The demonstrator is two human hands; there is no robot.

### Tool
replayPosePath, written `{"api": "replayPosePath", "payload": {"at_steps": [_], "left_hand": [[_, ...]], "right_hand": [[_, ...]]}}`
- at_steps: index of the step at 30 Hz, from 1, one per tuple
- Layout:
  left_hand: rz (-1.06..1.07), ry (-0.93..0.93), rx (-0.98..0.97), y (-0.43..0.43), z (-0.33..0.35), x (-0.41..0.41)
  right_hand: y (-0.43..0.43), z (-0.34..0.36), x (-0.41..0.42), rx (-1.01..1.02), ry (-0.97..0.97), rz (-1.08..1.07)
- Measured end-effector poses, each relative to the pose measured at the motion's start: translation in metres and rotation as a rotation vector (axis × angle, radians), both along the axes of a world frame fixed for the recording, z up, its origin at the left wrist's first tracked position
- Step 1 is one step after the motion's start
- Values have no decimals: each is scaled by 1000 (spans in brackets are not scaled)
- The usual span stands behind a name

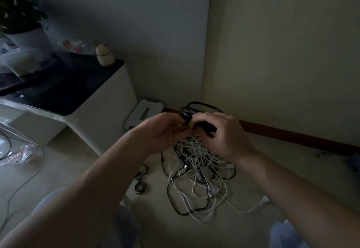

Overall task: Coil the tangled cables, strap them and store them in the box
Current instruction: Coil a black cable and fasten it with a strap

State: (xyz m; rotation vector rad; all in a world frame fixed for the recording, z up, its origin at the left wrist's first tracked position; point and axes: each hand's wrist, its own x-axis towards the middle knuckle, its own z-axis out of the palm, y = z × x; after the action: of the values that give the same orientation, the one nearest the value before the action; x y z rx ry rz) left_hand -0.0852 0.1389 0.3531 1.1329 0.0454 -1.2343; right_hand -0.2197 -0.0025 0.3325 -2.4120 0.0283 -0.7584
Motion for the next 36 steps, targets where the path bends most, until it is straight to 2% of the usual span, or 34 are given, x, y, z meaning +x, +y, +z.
{"api": "replayPosePath", "payload": {"at_steps": [11, 17, 27, 36], "left_hand": [[8, -44, 20, -2, 3, -3], [10, 20, 3, 1, 12, -5], [54, 59, 16, -2, 13, -14], [65, -94, 19, -4, 12, -17]], "right_hand": [[3, 1, 1, -109, 16, 63], [0, -2, 3, -114, 15, 17], [0, 3, 7, 65, 24, -105], [4, 6, 9, 185, 53, -166]]}}
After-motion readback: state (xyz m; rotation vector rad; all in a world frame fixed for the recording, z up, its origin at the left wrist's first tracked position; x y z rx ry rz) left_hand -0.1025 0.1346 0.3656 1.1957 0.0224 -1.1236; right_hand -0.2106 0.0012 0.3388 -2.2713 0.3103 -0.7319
